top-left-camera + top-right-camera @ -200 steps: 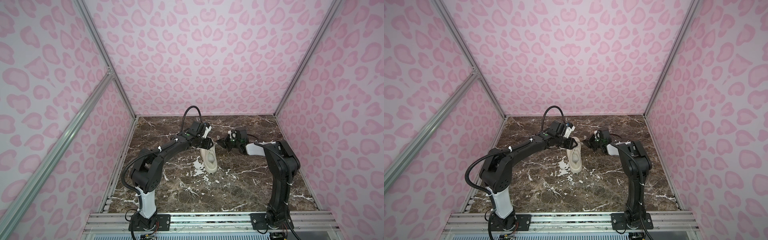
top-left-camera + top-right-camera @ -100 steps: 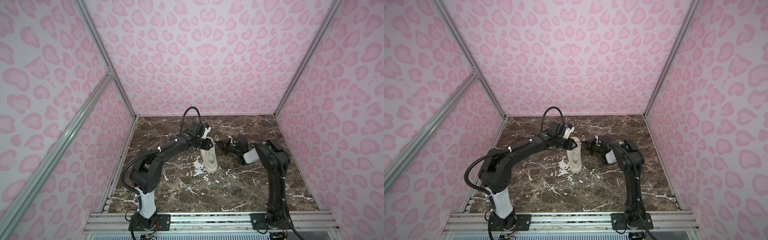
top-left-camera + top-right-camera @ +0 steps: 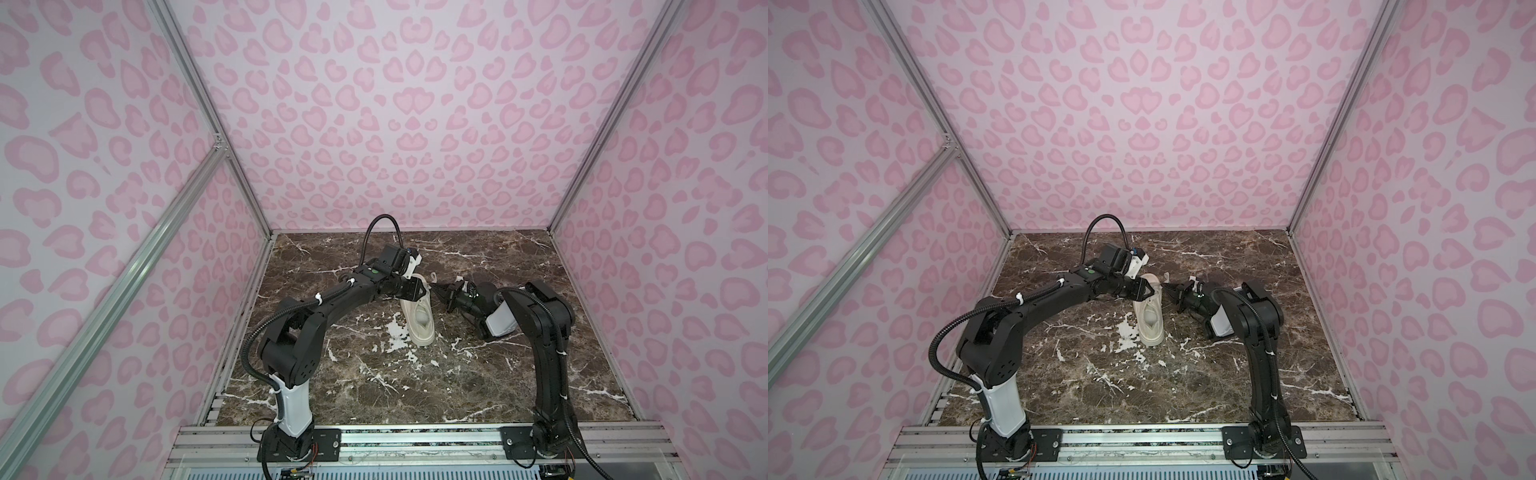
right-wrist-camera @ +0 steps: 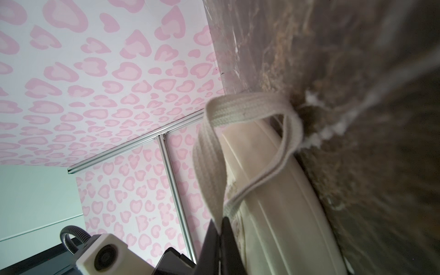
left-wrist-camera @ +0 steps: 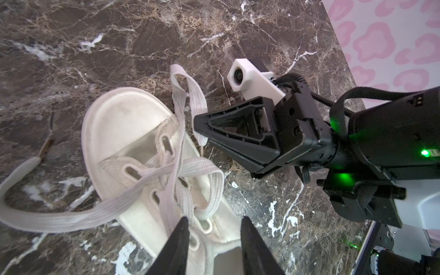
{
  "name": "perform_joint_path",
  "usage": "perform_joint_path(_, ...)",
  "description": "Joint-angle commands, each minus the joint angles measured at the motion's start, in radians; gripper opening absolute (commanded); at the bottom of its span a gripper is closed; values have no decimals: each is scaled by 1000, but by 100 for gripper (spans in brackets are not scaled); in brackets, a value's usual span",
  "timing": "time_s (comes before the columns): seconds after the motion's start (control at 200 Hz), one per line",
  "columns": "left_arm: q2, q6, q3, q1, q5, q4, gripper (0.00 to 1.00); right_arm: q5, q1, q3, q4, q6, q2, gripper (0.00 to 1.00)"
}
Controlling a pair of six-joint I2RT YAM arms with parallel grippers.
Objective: Tie the shoes
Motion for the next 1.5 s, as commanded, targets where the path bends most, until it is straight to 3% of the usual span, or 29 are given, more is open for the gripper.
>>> perform_joint_path(0.0, -17, -2, -7, 1, 4, 24, 39, 16, 5, -4, 119, 67, 24, 3)
perform_joint_path(1.495, -23, -22, -41, 4, 24, 59, 38, -28, 59, -21, 120, 84, -30, 3)
